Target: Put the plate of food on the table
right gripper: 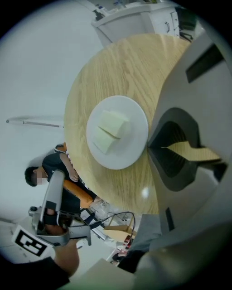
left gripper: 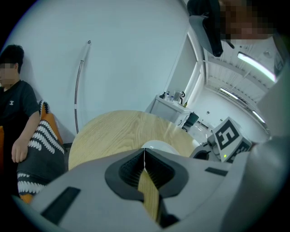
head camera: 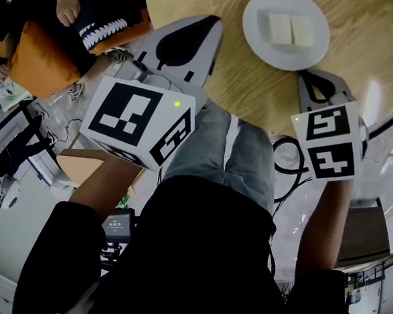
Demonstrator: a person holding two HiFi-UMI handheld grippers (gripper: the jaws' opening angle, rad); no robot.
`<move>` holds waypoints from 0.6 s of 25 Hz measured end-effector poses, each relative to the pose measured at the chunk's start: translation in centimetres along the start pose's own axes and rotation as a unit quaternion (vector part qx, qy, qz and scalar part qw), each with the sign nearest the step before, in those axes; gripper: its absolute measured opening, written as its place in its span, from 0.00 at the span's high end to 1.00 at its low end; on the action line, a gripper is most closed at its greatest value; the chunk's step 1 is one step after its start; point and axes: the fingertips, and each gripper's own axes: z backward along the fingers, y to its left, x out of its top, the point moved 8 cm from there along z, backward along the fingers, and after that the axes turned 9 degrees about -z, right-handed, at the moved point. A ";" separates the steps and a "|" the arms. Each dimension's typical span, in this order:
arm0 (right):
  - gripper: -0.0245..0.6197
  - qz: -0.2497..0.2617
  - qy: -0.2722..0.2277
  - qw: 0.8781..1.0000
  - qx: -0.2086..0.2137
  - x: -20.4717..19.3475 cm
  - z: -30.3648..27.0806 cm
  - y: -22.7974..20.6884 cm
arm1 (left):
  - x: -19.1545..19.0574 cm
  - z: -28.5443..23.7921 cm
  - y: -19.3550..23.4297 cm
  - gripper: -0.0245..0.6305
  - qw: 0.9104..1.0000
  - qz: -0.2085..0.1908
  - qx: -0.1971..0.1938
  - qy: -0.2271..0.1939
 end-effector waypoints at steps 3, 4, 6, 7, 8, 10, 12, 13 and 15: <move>0.95 0.040 -0.005 0.999 -0.020 -0.3 0.0 0.6 | 0.1 0.3 -0.3 0.95 1.000 0.000 0.000 -0.003; 0.95 0.046 -0.008 0.999 -0.022 -0.5 -0.1 0.6 | 0.2 0.3 -0.5 0.95 1.000 0.001 0.000 -0.004; 0.95 0.048 -0.017 0.998 -0.020 -0.8 -0.1 0.6 | 0.5 0.5 -0.7 0.95 1.000 0.002 -0.002 -0.008; 0.95 0.044 -0.023 0.999 -0.017 -0.8 -0.2 0.6 | 0.7 0.7 -0.7 0.95 1.000 0.002 -0.003 -0.010; 0.95 0.036 -0.027 0.999 -0.014 -0.7 -0.2 0.6 | 1.1 1.0 -0.6 0.95 1.000 0.001 -0.002 -0.013; 0.95 0.021 -0.028 0.999 -0.012 -0.1 -0.4 0.7 | 1.9 1.6 0.0 0.95 1.000 -0.001 0.001 -0.020; 0.95 0.014 -0.025 0.999 -0.015 0.5 -0.6 1.0 | 2.6 2.2 0.6 0.95 1.000 -0.002 0.004 -0.027; 0.95 0.013 -0.024 0.999 -0.018 0.7 -0.7 1.1 | 3.0 2.5 0.9 0.95 1.000 -0.003 0.006 -0.031; 0.95 0.012 -0.023 0.999 -0.023 0.9 -0.8 1.4 | 3.7 3.1 1.1 0.95 0.999 -0.005 0.008 -0.037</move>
